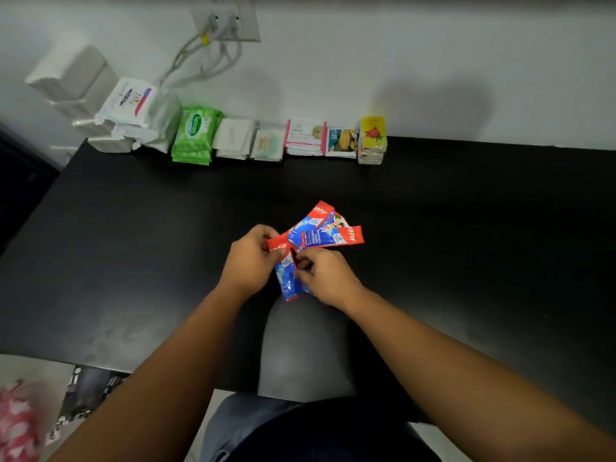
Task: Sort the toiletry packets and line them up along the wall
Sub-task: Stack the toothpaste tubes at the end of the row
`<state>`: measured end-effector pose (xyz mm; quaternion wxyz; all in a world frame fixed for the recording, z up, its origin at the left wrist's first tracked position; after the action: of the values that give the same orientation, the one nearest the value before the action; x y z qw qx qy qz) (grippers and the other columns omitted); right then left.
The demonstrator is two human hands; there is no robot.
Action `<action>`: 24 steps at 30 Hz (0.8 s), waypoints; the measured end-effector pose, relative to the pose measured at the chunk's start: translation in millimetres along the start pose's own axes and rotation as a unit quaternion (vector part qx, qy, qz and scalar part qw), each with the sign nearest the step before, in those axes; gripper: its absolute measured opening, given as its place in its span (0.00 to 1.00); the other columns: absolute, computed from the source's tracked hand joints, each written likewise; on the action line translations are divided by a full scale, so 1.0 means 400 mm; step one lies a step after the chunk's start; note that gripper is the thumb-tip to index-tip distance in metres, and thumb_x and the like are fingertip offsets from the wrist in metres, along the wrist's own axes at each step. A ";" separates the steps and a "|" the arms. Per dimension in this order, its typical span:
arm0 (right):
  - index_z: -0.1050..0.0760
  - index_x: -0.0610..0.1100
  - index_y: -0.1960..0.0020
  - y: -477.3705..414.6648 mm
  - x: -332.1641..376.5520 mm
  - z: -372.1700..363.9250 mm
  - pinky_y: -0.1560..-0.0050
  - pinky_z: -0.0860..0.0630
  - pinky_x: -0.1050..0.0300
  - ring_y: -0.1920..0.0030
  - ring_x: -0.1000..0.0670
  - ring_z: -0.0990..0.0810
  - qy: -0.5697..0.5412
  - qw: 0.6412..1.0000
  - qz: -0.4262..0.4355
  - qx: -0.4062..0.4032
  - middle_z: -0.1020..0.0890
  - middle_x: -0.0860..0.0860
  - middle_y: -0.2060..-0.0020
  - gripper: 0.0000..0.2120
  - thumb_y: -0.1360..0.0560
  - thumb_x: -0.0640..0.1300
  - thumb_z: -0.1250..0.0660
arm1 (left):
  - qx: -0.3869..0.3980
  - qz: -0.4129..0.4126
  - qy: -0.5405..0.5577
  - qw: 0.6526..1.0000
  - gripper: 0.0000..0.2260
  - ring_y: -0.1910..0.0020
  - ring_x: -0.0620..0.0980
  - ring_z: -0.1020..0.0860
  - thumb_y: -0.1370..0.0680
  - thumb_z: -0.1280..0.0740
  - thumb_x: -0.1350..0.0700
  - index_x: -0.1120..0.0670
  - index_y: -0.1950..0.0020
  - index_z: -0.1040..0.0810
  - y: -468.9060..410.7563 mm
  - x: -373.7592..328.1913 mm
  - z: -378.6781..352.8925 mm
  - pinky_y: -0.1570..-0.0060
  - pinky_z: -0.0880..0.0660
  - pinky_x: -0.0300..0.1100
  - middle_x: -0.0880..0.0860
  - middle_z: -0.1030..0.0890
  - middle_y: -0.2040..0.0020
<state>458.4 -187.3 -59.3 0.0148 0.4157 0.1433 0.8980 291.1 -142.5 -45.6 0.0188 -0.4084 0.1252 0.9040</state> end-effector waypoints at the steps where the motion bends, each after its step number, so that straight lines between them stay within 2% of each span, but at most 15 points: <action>1: 0.21 0.44 0.42 0.000 -0.006 0.008 0.48 0.22 0.54 0.52 0.52 0.19 -0.021 1.000 0.002 -0.011 0.17 0.49 0.52 0.11 0.24 0.41 0.30 | 0.007 -0.011 0.026 1.000 0.09 0.59 0.45 0.17 0.25 0.25 0.57 0.46 0.54 0.24 -0.003 -0.019 0.000 0.54 0.18 0.51 0.48 0.16 0.59; 5: 0.19 0.42 0.49 -0.005 -0.037 0.062 0.55 0.28 0.60 0.60 0.56 0.22 -0.096 0.992 -0.007 -0.075 0.19 0.51 0.59 0.04 0.24 0.38 0.32 | 0.025 -0.044 0.088 0.995 0.10 0.59 0.47 0.18 0.26 0.25 0.59 0.46 0.54 0.23 -0.044 -0.107 -0.028 0.53 0.18 0.50 0.53 0.15 0.58; 7: 0.19 0.39 0.52 -0.013 -0.062 0.097 0.56 0.26 0.57 0.62 0.54 0.22 -0.144 0.983 -0.017 -0.109 0.17 0.49 0.60 0.03 0.24 0.36 0.32 | 0.021 -0.060 0.115 0.991 0.10 0.60 0.45 0.19 0.26 0.25 0.60 0.46 0.53 0.23 -0.074 -0.159 -0.062 0.54 0.20 0.45 0.52 0.16 0.59; 9: 0.18 0.39 0.51 -0.017 -0.091 0.140 0.56 0.22 0.57 0.64 0.57 0.20 -0.201 0.968 -0.041 -0.148 0.15 0.47 0.60 0.06 0.24 0.34 0.33 | 0.014 -0.076 0.123 0.989 0.11 0.62 0.42 0.20 0.26 0.25 0.59 0.47 0.49 0.22 -0.104 -0.217 -0.104 0.55 0.22 0.39 0.50 0.18 0.58; 11: 0.18 0.43 0.52 -0.027 -0.131 0.193 0.59 0.22 0.58 0.69 0.61 0.21 -0.231 0.951 -0.069 -0.195 0.16 0.49 0.62 0.08 0.24 0.33 0.33 | 0.019 -0.092 0.106 0.990 0.18 0.61 0.41 0.21 0.26 0.25 0.59 0.51 0.38 0.24 -0.130 -0.266 -0.158 0.54 0.22 0.36 0.48 0.19 0.54; 14: 0.19 0.48 0.53 -0.057 -0.211 0.272 0.53 0.18 0.48 0.64 0.53 0.18 -0.239 0.931 -0.123 -0.249 0.15 0.47 0.60 0.10 0.25 0.34 0.32 | 0.021 -0.152 -0.013 0.988 0.24 0.49 0.48 0.21 0.26 0.26 0.56 0.52 0.32 0.27 -0.162 -0.299 -0.252 0.46 0.23 0.44 0.51 0.23 0.42; 16: 0.19 0.48 0.50 -0.084 -0.267 0.318 0.49 0.18 0.47 0.59 0.50 0.16 -0.202 0.934 -0.142 -0.258 0.15 0.48 0.58 0.09 0.25 0.36 0.30 | 0.027 -0.216 -0.134 0.967 0.20 0.40 0.53 0.25 0.26 0.27 0.54 0.50 0.34 0.24 -0.179 -0.306 -0.314 0.40 0.27 0.51 0.52 0.24 0.37; 18: 0.20 0.46 0.43 -0.108 -0.307 0.353 0.48 0.21 0.55 0.57 0.54 0.18 -0.113 0.948 -0.150 -0.256 0.16 0.51 0.56 0.11 0.25 0.40 0.29 | 0.031 -0.257 -0.238 0.936 0.17 0.37 0.55 0.29 0.24 0.30 0.51 0.48 0.35 0.22 -0.185 -0.311 -0.361 0.40 0.33 0.51 0.50 0.25 0.35; 20: 0.22 0.47 0.40 -0.137 -0.342 0.377 0.50 0.26 0.60 0.54 0.54 0.20 -0.037 0.952 -0.142 -0.269 0.16 0.52 0.53 0.14 0.25 0.43 0.29 | 0.023 -0.293 -0.293 0.910 0.16 0.37 0.56 0.29 0.22 0.32 0.49 0.48 0.35 0.21 -0.197 -0.316 -0.410 0.43 0.36 0.51 0.48 0.24 0.34; 24: 0.24 0.47 0.35 -0.179 -0.409 0.396 0.43 0.31 0.55 0.42 0.46 0.25 0.142 0.945 -0.071 -0.285 0.19 0.49 0.43 0.16 0.23 0.47 0.34 | -0.016 -0.313 -0.351 0.882 0.15 0.42 0.58 0.26 0.24 0.33 0.49 0.51 0.40 0.19 -0.239 -0.310 -0.479 0.47 0.33 0.53 0.48 0.21 0.36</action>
<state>677.6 -103.7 -102.9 0.1759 0.2510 -0.0893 0.9477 527.2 -87.6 -95.2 0.3375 -0.0822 -0.0382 0.9370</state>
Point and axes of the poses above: each hand's wrist, its own y-axis away from the middle knuckle, its own z-axis out of the back of the hand, x = y × z, the point moved 1 cm from there along -y, towards the middle knuckle
